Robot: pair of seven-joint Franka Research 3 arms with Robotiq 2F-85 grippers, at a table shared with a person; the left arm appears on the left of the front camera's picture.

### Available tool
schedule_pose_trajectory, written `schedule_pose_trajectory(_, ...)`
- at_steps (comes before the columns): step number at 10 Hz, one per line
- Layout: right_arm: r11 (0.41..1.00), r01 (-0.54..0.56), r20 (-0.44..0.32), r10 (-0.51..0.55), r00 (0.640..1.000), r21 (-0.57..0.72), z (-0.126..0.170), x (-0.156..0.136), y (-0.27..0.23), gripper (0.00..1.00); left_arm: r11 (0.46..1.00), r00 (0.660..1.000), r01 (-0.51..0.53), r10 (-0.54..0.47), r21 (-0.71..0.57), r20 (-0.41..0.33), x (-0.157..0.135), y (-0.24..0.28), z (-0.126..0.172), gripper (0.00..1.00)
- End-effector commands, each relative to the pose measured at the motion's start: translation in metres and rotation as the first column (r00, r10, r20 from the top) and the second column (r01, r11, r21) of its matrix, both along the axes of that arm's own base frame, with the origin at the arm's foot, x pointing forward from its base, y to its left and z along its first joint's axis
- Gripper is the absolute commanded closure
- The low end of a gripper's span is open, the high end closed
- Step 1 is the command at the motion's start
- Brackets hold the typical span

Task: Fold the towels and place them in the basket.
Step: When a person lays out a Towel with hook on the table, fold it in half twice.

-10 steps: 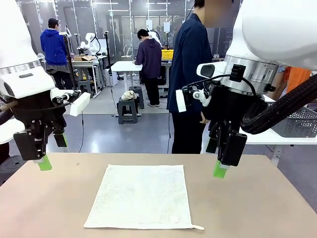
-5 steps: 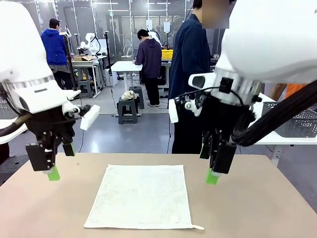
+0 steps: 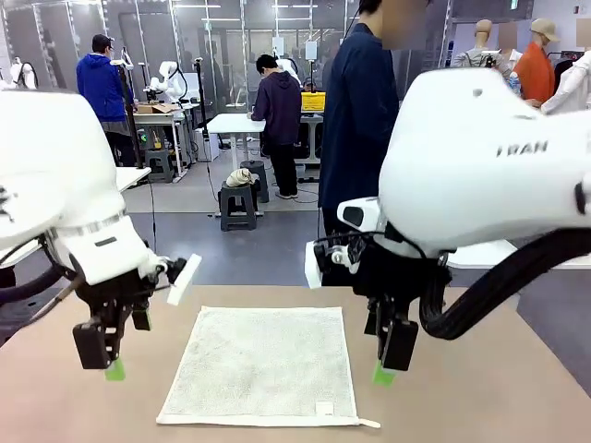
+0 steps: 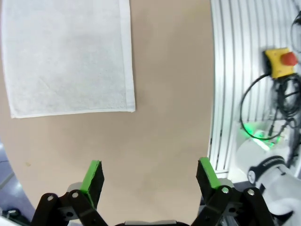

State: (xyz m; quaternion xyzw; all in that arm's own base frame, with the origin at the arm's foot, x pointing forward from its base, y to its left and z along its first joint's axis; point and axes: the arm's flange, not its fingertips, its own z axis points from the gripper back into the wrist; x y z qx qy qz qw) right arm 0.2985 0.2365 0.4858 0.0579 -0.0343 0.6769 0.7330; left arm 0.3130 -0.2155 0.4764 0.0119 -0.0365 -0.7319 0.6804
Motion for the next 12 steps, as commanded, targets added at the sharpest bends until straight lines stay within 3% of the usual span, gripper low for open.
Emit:
schedule_pose_trajectory(1,0.999,-0.028,0.019,0.028,0.999,-0.021,-0.021,0.004,0.005,0.00,0.998,0.998,-0.024,0.021,0.050,0.057,0.000,-0.005,-0.026,0.00)
schedule_pose_trajectory(5,0.997,-0.032,0.114,0.040,0.993,-0.067,-0.072,0.016,0.016,0.00,0.997,0.992,-0.042,0.034,0.066,0.118,0.006,0.004,-0.077,0.00)
schedule_pose_trajectory(7,0.994,-0.019,0.136,0.034,0.990,-0.109,-0.099,0.024,0.014,0.00,0.999,0.993,-0.028,0.023,0.041,0.112,0.011,0.007,-0.098,0.00)
schedule_pose_trajectory(12,0.993,0.068,0.077,-0.060,0.995,-0.098,-0.146,0.036,0.024,0.00,0.999,0.995,-0.036,0.034,0.020,0.095,0.025,0.003,-0.140,0.00)
